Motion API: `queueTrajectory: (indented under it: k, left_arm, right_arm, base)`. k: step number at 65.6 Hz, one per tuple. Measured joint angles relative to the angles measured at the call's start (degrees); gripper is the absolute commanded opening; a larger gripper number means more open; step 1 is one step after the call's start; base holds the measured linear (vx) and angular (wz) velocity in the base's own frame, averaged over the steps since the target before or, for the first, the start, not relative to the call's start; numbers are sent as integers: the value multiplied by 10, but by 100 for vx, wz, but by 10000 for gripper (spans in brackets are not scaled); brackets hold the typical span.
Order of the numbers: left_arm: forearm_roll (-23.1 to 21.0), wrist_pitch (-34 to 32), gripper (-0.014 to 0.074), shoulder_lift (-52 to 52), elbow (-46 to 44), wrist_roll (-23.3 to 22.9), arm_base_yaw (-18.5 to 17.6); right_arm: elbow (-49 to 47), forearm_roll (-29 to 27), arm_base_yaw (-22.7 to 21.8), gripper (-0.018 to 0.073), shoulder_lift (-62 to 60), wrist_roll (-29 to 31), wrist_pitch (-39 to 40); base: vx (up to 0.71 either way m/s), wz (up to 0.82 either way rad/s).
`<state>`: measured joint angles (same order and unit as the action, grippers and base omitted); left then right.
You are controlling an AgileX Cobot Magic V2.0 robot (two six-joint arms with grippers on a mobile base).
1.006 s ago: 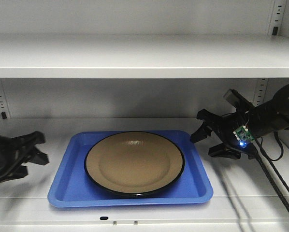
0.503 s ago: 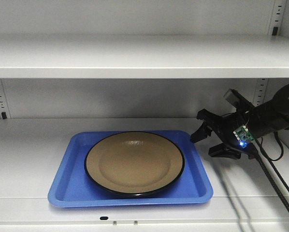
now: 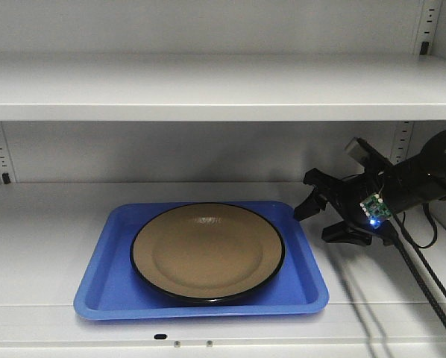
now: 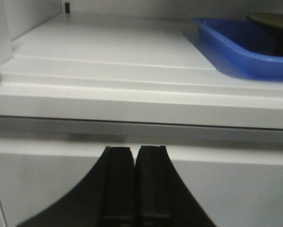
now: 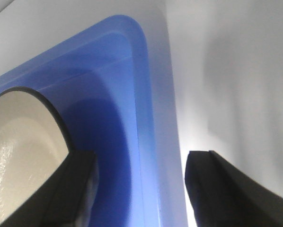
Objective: Place disk in tray to left cabinet
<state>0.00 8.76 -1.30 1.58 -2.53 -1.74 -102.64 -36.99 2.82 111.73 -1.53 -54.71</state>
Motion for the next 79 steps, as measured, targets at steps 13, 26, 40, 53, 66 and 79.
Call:
queueTrajectory:
  k: [13, 26, 40, 53, 66, 79]
  left_arm:
    - [17, 20, -6, 20, 0, 0, 14]
    - [18, 21, -6, 20, 0, 0, 20]
    - [18, 21, -6, 20, 0, 0, 20]
    - [18, 21, -6, 20, 0, 0, 20]
    - [18, 21, -6, 20, 0, 0, 20]
    - [18, 22, -6, 20, 0, 0, 20]
  right_arm:
    - [0, 0, 0, 477, -1, 0, -2]
    - [0, 0, 0, 477, -1, 0, -4]
    - [0, 0, 0, 477, -1, 0, -4]
    - [0, 0, 0, 477, -1, 0, -4]
    - [0, 0, 0, 477, -1, 0, -4]
    - [0, 0, 0, 477, -15, 1, -5]
  base:
    - [0, 0]
    - [0, 0]
    - [0, 0]
    - [0, 0]
    - [0, 0]
    - [0, 0]
